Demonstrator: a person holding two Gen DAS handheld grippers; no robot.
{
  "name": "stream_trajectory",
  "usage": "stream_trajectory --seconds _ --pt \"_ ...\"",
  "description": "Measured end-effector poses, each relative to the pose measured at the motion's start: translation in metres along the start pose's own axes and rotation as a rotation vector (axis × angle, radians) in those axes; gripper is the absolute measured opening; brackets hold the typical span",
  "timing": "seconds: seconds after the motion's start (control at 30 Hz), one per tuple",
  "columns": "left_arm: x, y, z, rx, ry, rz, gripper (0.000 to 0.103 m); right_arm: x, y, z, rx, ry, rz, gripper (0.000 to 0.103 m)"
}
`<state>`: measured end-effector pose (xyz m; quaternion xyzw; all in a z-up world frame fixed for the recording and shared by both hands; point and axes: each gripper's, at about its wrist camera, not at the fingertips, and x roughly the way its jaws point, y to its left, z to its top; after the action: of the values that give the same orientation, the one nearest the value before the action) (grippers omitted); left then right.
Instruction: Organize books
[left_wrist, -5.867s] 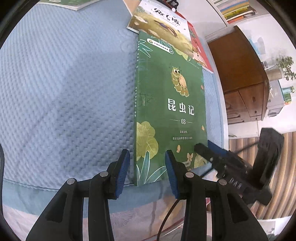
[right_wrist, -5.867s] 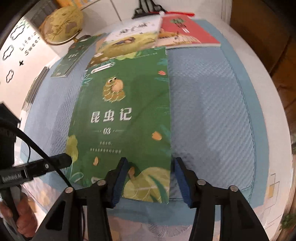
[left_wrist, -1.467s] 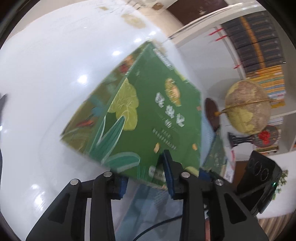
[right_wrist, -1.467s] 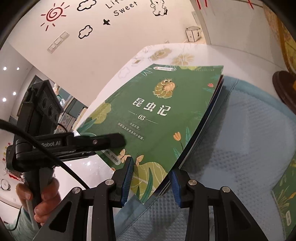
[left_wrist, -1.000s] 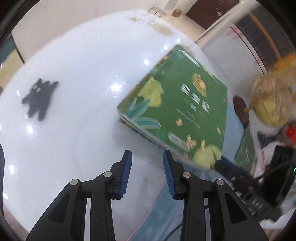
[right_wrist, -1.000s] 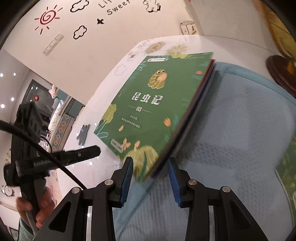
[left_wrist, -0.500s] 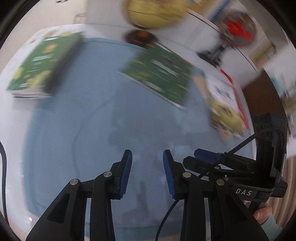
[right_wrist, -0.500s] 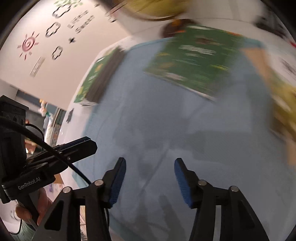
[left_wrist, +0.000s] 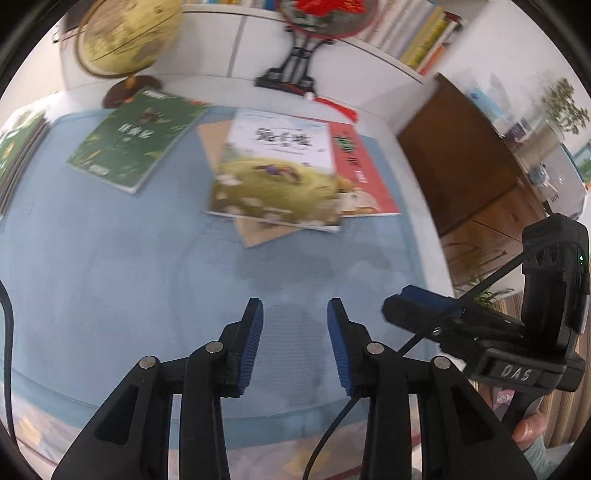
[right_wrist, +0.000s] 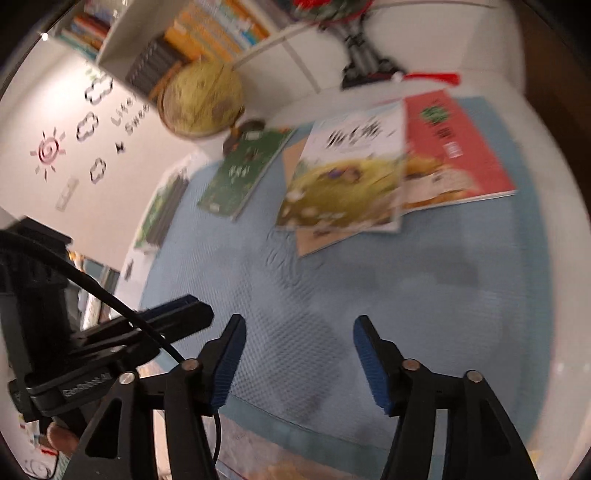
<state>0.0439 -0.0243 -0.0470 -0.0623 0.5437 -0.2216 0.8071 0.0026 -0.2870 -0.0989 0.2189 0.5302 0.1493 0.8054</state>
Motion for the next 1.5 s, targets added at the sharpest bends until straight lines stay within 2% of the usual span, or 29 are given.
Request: stream_trajectory --seconds 0.03,0.07,0.23,0.33,0.43,0.57,0.6,0.63,0.7,0.83,0.97,1.13,1.23,1.3,1.4,1.5 --pt "-0.001 -0.005 0.001 0.006 -0.009 0.001 0.043 -0.010 -0.008 -0.001 0.012 -0.020 -0.003 0.069" --pt "-0.001 -0.008 0.001 0.003 -0.013 0.006 0.049 -0.015 -0.014 -0.002 0.021 -0.032 -0.010 0.070" --pt "0.006 -0.002 0.013 -0.074 -0.003 -0.025 0.049 -0.030 -0.038 -0.008 0.083 -0.051 -0.021 0.070" --pt "0.010 0.007 0.025 -0.095 0.003 0.003 0.049 -0.030 -0.046 -0.005 0.088 -0.055 -0.039 0.070" --pt "0.013 0.020 0.038 -0.088 -0.007 0.032 0.049 -0.022 -0.042 0.006 0.036 -0.069 -0.133 0.070" --pt "0.028 0.041 0.066 -0.065 -0.026 0.032 0.049 -0.006 -0.018 0.028 -0.116 -0.126 -0.362 0.069" --pt "0.037 0.049 0.076 -0.079 -0.011 0.037 0.049 -0.002 -0.016 0.033 -0.137 -0.130 -0.379 0.068" --pt "0.043 0.055 0.083 -0.093 -0.002 0.021 0.049 0.006 -0.013 0.042 -0.154 -0.130 -0.380 0.064" --pt "0.054 0.064 0.096 -0.104 0.003 -0.003 0.049 0.024 -0.013 0.061 -0.151 -0.111 -0.358 0.062" --pt "0.090 0.075 0.130 -0.050 0.020 0.021 0.049 0.061 -0.012 0.094 -0.141 -0.095 -0.385 0.058" --pt "0.125 0.087 0.152 -0.046 0.044 0.004 0.043 0.098 -0.021 0.122 -0.085 -0.051 -0.416 0.055" --pt "0.161 0.095 0.167 -0.026 0.085 -0.018 0.043 0.121 -0.033 0.137 -0.034 -0.034 -0.444 0.053" --pt "0.166 0.087 0.166 0.030 0.078 -0.010 0.043 0.132 -0.040 0.141 -0.015 -0.008 -0.437 0.053" --pt "0.166 0.086 0.166 0.034 0.085 -0.019 0.043 0.139 -0.042 0.141 0.001 0.015 -0.414 0.054" --pt "0.162 0.096 0.161 -0.023 0.117 -0.105 0.043 0.136 -0.041 0.136 -0.015 0.010 -0.433 0.054" --pt "0.149 0.101 0.136 -0.090 0.146 -0.220 0.043 0.123 -0.049 0.126 0.014 0.039 -0.390 0.054"
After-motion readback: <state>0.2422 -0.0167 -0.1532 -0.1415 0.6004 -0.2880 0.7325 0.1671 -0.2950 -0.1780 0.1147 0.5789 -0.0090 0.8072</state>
